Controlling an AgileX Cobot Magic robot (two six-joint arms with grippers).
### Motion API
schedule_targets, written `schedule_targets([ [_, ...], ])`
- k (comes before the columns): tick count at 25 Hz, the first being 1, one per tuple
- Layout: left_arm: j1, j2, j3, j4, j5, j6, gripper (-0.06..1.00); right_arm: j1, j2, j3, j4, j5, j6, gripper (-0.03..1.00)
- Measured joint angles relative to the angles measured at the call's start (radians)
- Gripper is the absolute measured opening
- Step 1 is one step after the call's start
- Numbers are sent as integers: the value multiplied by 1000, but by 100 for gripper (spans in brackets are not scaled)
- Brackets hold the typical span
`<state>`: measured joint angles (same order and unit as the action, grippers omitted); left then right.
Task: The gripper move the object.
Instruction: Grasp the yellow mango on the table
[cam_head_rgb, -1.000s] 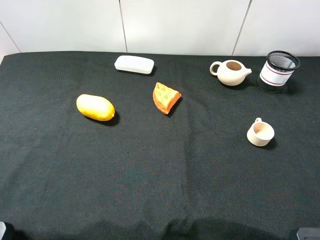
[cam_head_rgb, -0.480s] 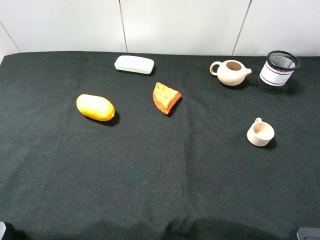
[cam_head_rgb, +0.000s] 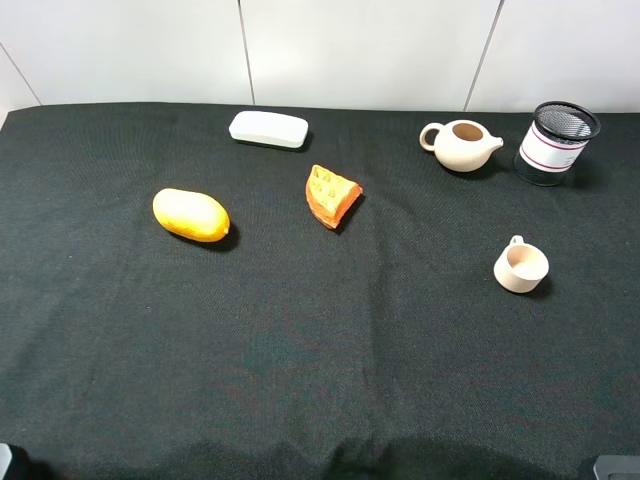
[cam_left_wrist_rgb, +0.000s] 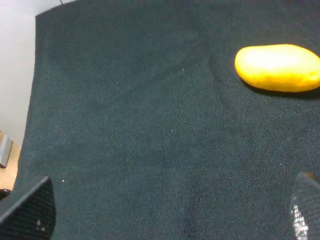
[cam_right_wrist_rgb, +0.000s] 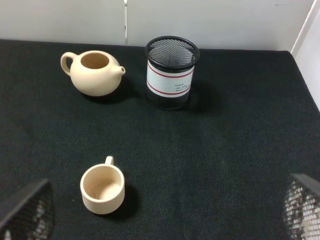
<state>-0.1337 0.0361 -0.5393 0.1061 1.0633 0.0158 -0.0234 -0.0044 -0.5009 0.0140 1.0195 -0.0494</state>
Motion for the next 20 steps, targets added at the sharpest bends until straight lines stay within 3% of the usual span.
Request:
schedule_targets([
  [20, 0, 646, -285, -3, 2, 16, 99, 0, 0, 0, 0, 0, 0, 69],
])
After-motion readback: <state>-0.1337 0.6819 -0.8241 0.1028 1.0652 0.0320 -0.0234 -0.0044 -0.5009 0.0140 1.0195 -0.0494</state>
